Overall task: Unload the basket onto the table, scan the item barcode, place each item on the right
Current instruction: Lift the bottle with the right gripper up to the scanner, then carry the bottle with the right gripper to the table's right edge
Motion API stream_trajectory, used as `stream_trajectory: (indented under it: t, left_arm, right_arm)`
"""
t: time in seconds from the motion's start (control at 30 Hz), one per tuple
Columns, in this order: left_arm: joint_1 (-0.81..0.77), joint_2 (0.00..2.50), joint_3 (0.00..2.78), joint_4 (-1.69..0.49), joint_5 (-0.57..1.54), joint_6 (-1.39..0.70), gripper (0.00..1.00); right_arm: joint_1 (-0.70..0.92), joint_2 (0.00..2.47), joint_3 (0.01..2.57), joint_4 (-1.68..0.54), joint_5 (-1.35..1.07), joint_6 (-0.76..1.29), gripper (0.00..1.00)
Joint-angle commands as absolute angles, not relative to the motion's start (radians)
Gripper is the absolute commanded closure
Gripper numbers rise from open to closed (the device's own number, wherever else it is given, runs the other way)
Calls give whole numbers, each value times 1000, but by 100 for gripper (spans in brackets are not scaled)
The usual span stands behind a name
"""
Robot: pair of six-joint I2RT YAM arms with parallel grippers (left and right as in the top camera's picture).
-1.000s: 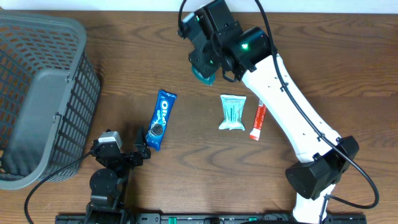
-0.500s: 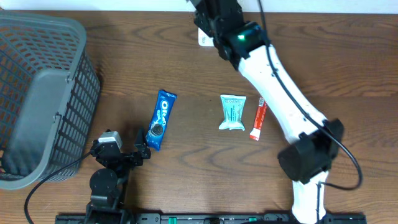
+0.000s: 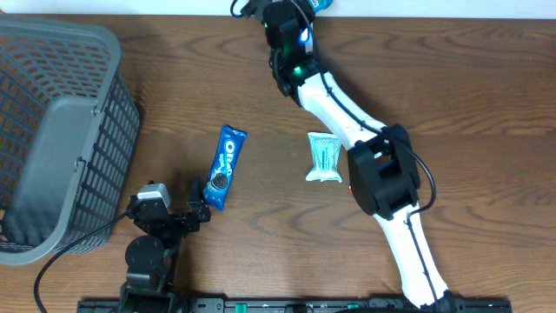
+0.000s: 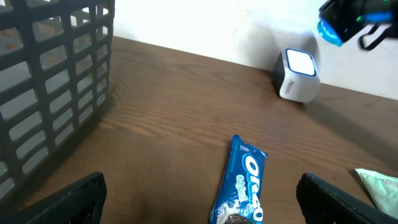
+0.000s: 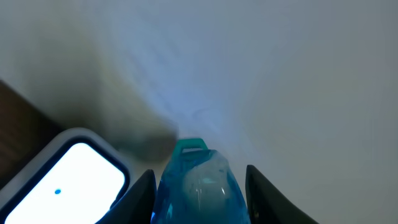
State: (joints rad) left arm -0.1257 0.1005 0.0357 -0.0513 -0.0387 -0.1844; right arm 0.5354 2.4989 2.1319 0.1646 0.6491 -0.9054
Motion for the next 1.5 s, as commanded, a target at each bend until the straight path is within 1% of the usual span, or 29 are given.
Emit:
stream_trajectory:
  t: [0.0, 0.17, 0.5, 0.73, 0.9, 1.03, 1.13, 1.23, 1.3, 1.33, 1.47]
  left_arm:
    - [-123, 99, 4, -66, -44, -189, 2]
    - [-123, 99, 4, -66, -44, -189, 2]
    - [-123, 99, 4, -66, -44, -189, 2]
    - [-123, 99, 4, -66, -44, -189, 2]
    - [-123, 99, 4, -66, -44, -189, 2]
    - [-123, 99, 4, -66, -44, -189, 2]
    - [-123, 99, 4, -66, -44, -189, 2]
    - [-123, 99, 4, -66, -44, -189, 2]
    - [-123, 99, 4, -66, -44, -189, 2]
    - [-123, 99, 4, -66, -44, -189, 2]
    - [-123, 102, 4, -66, -44, -189, 2]
  right_arm:
    - [550, 2536, 2155, 210, 695, -981, 80]
    - [561, 2589, 2155, 340, 735, -1039, 81]
    - [585, 2594, 2155, 356, 738, -1049, 79]
    - [590, 2559, 2156, 337, 841, -1040, 80]
    - [553, 2459, 2156, 181, 902, -1036, 82]
    - [499, 2415, 2156, 94, 1008, -1034, 80]
    - [442, 2406, 2156, 17, 1093, -1017, 81]
    - [364, 2407, 2156, -97, 1159, -934, 84]
    - [314, 2407, 2156, -214, 1162, -852, 84]
    - [269, 2407, 2156, -311, 1158, -774, 82]
    - [156, 2407, 2156, -501, 1139, -633, 85]
